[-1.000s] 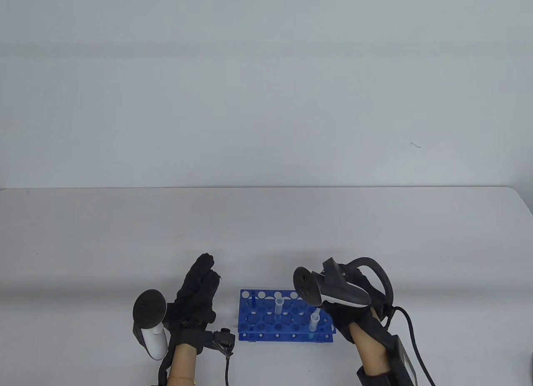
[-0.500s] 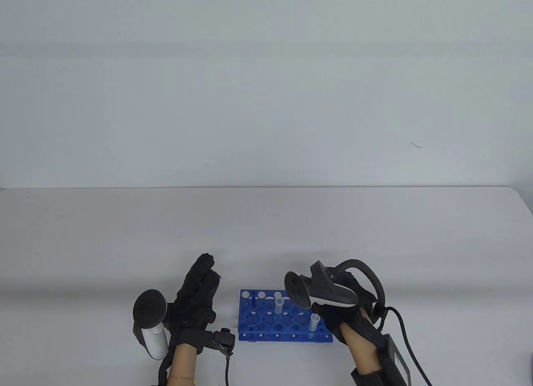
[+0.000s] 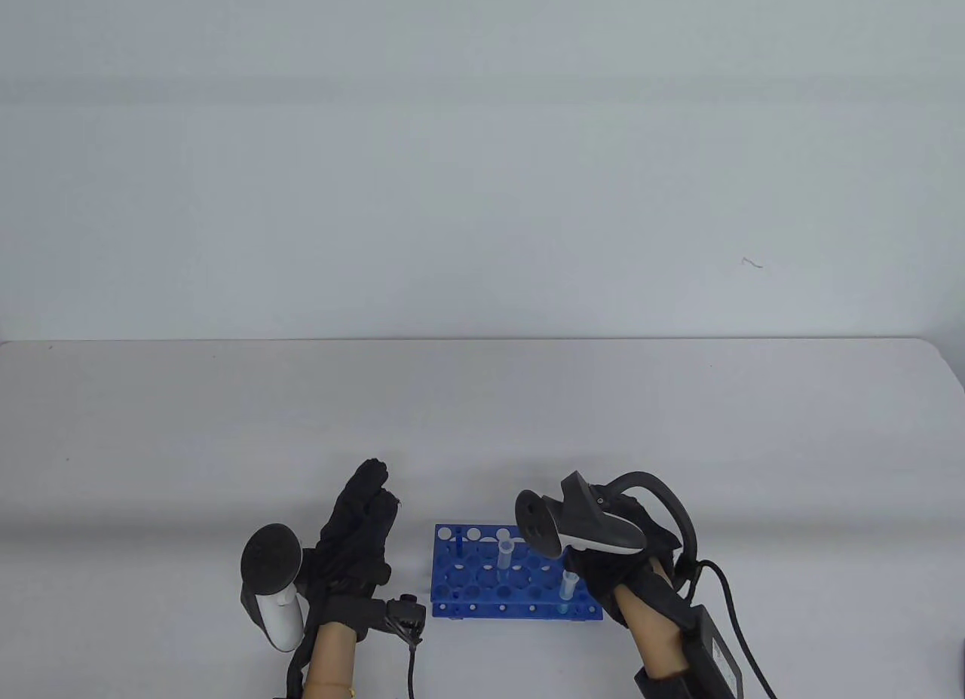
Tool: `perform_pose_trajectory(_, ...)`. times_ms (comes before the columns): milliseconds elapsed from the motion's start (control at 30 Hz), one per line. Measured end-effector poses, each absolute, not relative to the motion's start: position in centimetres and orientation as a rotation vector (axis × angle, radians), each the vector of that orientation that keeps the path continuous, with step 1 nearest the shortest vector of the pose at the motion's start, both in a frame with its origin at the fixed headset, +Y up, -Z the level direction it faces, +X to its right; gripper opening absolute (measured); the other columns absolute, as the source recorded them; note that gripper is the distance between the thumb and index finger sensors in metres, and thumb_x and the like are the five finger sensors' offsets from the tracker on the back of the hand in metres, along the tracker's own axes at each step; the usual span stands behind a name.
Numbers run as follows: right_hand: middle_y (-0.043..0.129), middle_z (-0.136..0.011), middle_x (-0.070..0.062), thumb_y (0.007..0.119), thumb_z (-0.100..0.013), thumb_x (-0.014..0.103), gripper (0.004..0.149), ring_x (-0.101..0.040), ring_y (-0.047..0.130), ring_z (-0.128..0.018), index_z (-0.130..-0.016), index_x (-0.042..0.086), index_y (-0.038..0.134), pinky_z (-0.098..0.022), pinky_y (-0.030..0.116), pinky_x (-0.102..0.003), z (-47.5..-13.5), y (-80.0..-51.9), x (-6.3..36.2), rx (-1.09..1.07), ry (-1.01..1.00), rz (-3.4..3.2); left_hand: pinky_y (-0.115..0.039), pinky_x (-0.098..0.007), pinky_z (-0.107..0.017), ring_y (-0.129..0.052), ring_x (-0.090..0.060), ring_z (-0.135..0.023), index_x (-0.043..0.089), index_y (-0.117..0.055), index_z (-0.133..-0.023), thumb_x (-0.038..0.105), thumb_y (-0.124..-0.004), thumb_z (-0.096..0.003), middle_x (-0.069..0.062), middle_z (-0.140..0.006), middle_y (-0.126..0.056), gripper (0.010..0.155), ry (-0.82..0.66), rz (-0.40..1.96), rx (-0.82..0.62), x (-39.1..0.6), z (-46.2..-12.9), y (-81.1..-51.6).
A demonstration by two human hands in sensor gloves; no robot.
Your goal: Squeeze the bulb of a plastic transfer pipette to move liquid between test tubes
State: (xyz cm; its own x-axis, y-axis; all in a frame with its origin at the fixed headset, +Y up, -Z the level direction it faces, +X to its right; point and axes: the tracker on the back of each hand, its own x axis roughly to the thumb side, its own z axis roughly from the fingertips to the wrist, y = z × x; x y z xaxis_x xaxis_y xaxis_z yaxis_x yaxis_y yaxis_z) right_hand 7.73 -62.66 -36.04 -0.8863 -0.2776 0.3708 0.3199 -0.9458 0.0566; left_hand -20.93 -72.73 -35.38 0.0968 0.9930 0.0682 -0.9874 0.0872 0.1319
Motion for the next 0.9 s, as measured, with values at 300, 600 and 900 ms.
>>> perform_pose_trajectory(300, 0.104, -0.054, 0.003, 0.089, -0.025, 0.039, 0.047, -0.013, 0.104, -0.036, -0.068, 0.022, 0.091, -0.036, 0.087, -0.037, -36.1, -62.8, 7.8, -0.539, -0.197, -2.788, -0.044, -0.051, -0.086, -0.052, -0.021, -0.107, 0.037, -0.050, -0.111, 0.067, -0.068, -0.0433, 0.006, -0.121, -0.051, 0.076, 0.042, 1.475, 0.158, -20.9, -35.4, -72.7)
perform_pose_trajectory(600, 0.105, -0.054, 0.002, 0.088, -0.025, 0.041, 0.049, -0.013, 0.105, -0.036, -0.071, 0.021, 0.091, -0.035, 0.087, -0.037, -36.3, -63.0, 8.0, -0.538, -0.233, -2.804, -0.044, -0.051, -0.086, -0.052, -0.021, -0.107, 0.037, -0.050, -0.111, 0.067, -0.068, -0.0433, 0.006, -0.121, -0.051, 0.076, 0.042, 1.474, 0.159, -20.9, -35.4, -72.7)
perform_pose_trajectory(900, 0.106, -0.054, 0.002, 0.088, -0.027, 0.039, 0.048, -0.013, 0.105, -0.035, -0.071, 0.021, 0.090, -0.035, 0.087, -0.037, -36.1, -61.6, 9.2, -0.525, -0.186, -2.872, -0.044, -0.051, -0.086, -0.052, -0.021, -0.107, 0.037, -0.050, -0.111, 0.067, -0.068, -0.0433, 0.006, -0.121, -0.051, 0.076, 0.042, 1.474, 0.159, -20.9, -35.4, -72.7)
